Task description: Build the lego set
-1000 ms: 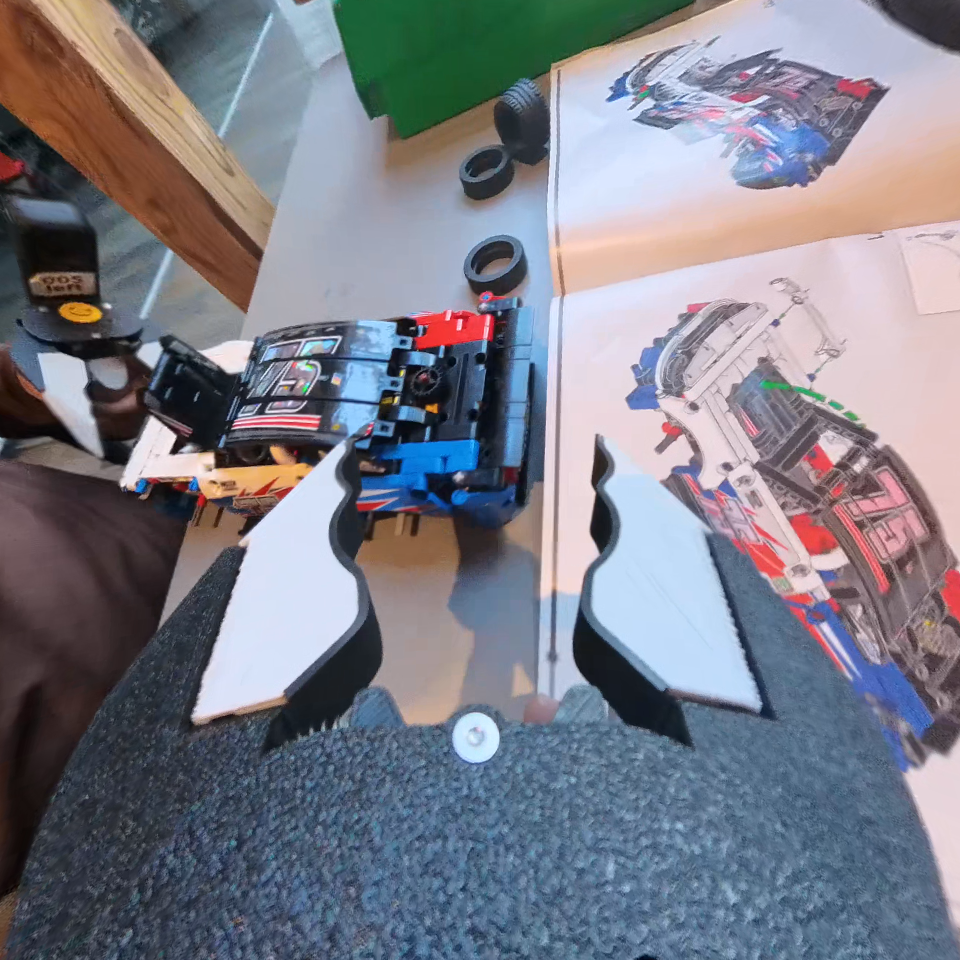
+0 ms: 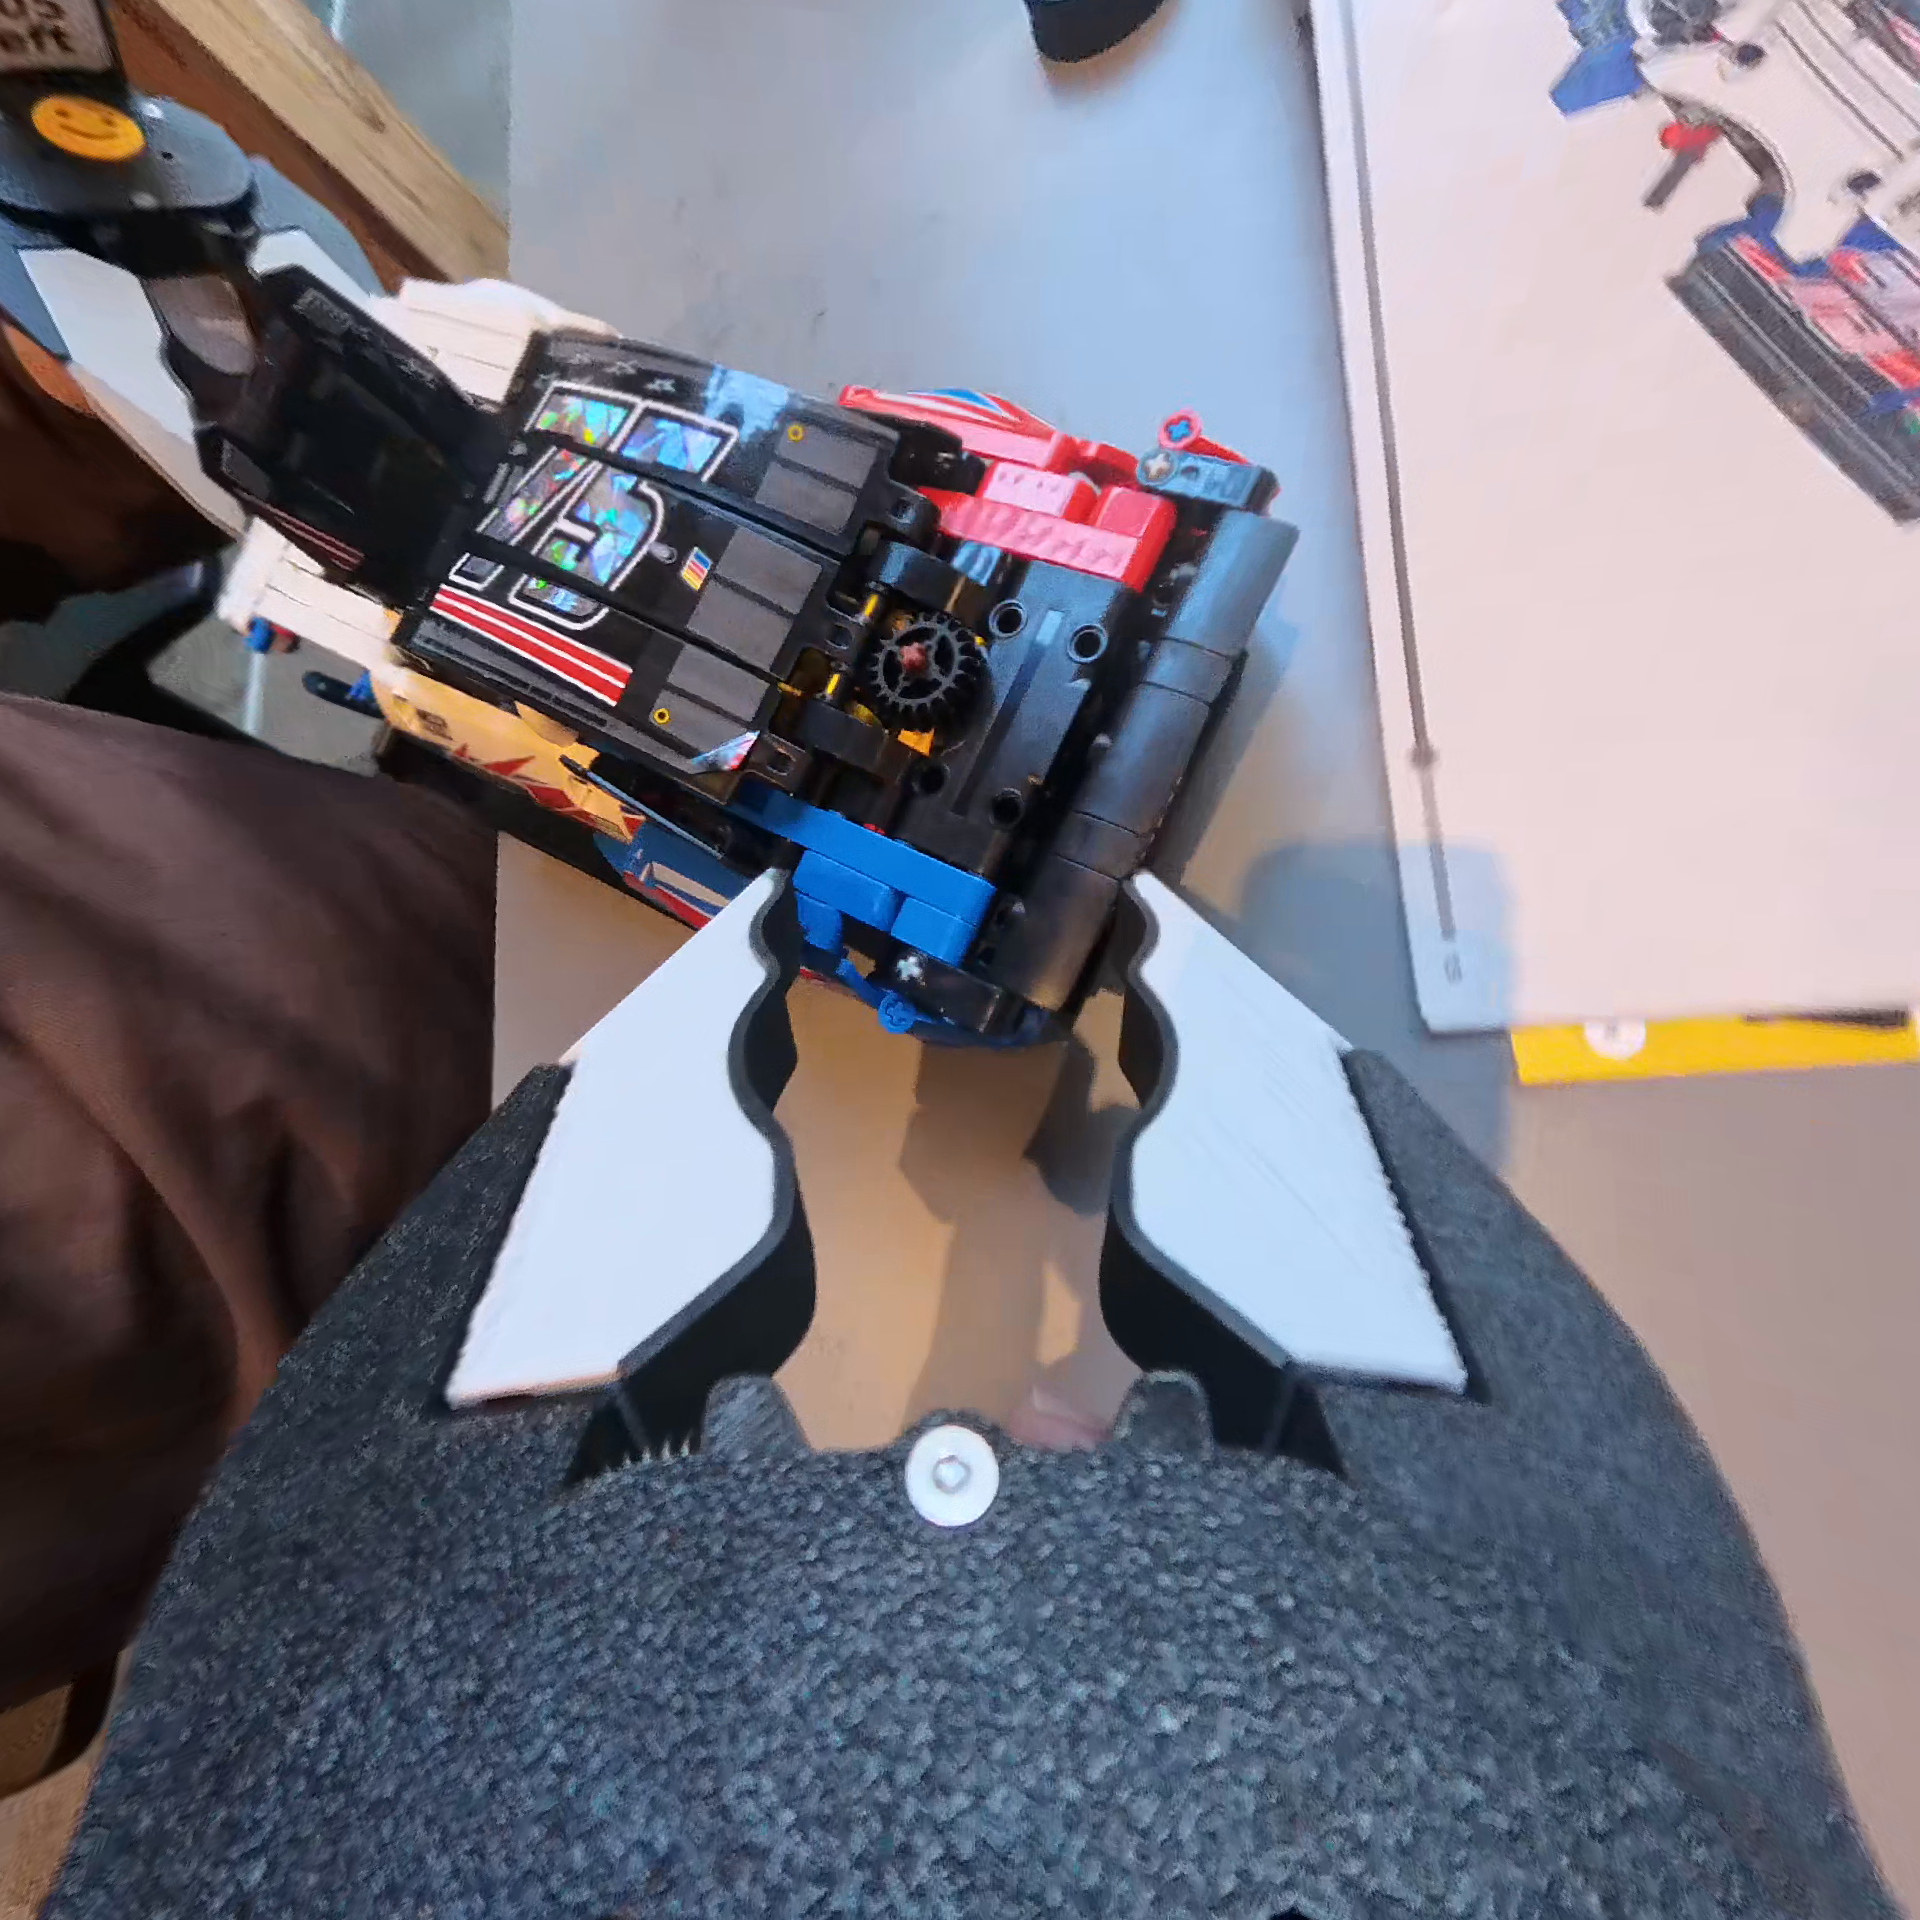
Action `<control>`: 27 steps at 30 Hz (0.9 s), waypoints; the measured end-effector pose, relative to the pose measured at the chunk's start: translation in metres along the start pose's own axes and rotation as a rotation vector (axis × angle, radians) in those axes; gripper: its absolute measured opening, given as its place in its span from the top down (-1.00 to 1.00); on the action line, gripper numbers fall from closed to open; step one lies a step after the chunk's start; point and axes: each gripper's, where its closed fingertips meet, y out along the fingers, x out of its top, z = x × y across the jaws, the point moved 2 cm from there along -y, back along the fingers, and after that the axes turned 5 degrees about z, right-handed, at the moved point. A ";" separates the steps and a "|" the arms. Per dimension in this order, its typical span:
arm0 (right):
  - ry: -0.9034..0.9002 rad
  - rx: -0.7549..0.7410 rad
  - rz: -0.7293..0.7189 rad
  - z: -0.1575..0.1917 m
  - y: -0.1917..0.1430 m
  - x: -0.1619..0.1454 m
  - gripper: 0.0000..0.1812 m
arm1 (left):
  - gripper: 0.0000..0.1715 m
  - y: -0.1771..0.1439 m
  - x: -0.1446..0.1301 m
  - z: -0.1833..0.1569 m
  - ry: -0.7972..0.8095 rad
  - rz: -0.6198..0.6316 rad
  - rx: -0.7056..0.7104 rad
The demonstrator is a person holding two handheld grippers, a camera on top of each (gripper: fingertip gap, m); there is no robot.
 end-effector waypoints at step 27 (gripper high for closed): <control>0.205 -0.149 -0.165 -0.049 -0.082 -0.064 0.27 | 0.23 0.081 0.092 0.010 -0.071 -0.013 -0.248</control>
